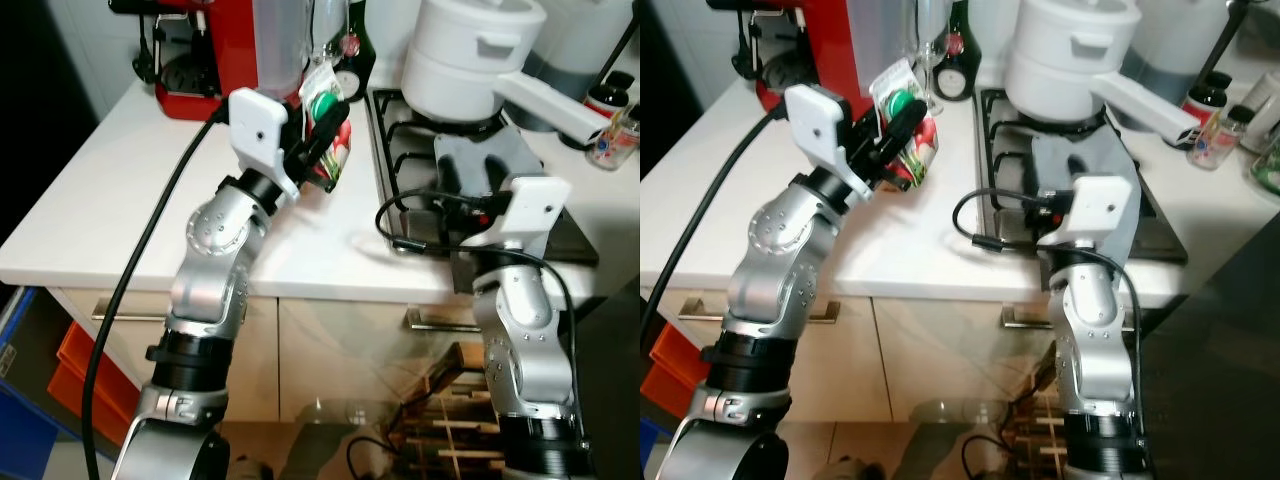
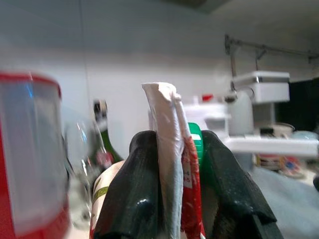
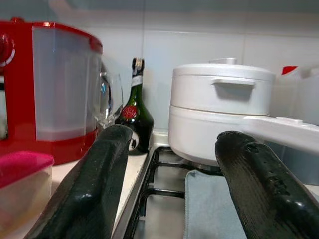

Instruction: Restocking fridge

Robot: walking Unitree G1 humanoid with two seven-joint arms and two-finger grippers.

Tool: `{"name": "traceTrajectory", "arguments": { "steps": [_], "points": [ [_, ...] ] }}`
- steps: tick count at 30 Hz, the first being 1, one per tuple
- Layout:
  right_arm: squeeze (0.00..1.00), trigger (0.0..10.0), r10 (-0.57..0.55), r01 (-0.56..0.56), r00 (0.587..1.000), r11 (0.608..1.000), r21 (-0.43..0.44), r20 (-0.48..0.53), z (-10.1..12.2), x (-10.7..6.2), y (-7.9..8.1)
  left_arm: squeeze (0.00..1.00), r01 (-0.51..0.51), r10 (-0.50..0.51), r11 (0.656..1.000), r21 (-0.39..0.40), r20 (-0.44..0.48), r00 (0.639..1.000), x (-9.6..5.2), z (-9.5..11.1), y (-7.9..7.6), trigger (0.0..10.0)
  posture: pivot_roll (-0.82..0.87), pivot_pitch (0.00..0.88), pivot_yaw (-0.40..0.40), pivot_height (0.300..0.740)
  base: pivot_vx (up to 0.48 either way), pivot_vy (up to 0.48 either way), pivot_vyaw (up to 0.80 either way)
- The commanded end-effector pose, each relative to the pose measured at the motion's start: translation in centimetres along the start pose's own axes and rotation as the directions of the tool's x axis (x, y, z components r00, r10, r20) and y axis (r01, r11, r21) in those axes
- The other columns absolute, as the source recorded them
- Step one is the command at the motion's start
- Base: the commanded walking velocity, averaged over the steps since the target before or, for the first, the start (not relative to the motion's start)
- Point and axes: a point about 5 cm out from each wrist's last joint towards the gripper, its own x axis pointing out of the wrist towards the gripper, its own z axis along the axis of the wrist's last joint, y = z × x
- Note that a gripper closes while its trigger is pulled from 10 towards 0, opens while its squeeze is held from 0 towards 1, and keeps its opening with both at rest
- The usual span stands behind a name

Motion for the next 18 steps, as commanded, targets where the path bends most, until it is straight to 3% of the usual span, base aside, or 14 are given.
{"name": "traceTrajectory", "arguments": {
  "steps": [1,7,12,18],
  "points": [
    [0.0,10.0,-0.01,0.009,1.0,1.0,-0.016,-0.023,-0.6,0.1,-0.4,0.0,-0.027,0.026,0.999,0.041,0.016,1.0,0.2,0.4,-0.1,10.0,0.02,0.0,-0.065,0.74,0.0,0.0,0.0],
    [0.0,10.0,-0.017,0.016,0.999,1.0,-0.017,-0.049,-1.6,0.4,-0.3,0.0,-0.091,0.093,0.988,0.121,-0.007,0.996,0.2,0.1,0.4,10.0,0.04,0.0,-0.064,0.74,-0.239,0.0,0.0],
    [0.0,10.0,-0.087,0.093,0.991,0.994,0.065,-0.1,-2.8,0.2,-0.7,0.0,-0.049,0.054,0.984,0.169,-0.022,0.998,0.5,0.1,0.2,10.0,0.04,0.0,-0.045,0.74,-0.385,0.0,0.0],
    [0.0,10.0,-0.112,0.12,0.988,0.991,0.066,-0.109,-3.4,-0.2,-1.0,0.0,-0.013,0.024,0.981,0.193,-0.056,0.998,0.4,-0.2,0.4,10.0,0.04,0.0,-0.013,0.74,-0.371,0.0,0.0]
  ]
}}
